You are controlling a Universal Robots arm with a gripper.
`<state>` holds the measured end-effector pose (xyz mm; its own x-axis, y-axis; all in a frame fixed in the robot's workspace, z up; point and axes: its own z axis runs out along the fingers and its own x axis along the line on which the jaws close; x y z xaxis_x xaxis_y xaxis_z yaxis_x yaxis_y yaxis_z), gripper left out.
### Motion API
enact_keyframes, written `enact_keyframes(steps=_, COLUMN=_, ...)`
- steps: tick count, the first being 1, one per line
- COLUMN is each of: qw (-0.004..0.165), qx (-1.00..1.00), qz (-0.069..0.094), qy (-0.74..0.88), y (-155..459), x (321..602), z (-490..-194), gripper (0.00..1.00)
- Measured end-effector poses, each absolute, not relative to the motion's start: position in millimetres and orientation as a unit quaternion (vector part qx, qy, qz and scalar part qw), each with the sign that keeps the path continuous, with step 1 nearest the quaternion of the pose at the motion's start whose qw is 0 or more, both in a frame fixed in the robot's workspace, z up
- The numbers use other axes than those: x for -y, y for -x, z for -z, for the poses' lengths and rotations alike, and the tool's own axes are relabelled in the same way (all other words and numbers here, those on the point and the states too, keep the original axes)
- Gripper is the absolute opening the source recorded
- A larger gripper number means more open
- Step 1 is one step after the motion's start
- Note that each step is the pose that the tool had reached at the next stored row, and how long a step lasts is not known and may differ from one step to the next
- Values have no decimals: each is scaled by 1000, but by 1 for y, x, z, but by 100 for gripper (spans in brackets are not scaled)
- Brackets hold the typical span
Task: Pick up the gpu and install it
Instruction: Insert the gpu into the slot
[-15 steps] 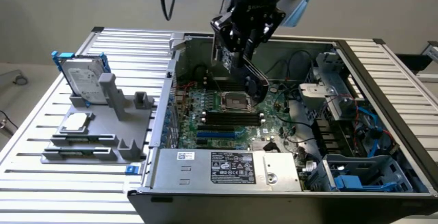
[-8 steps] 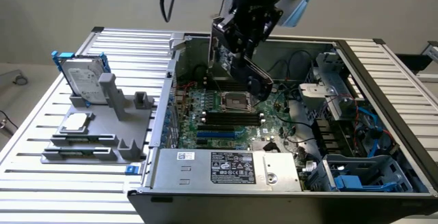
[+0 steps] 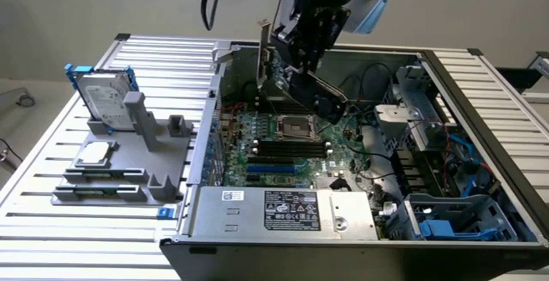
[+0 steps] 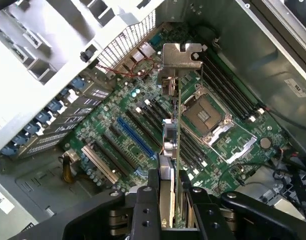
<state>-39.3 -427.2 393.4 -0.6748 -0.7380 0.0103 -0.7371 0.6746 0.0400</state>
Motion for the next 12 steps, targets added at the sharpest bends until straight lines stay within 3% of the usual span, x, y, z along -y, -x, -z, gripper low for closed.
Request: enact_keyframes(steps=12, qw=4, qx=866, qz=13, qy=-500, y=39, x=427, z=-393, gripper=26)
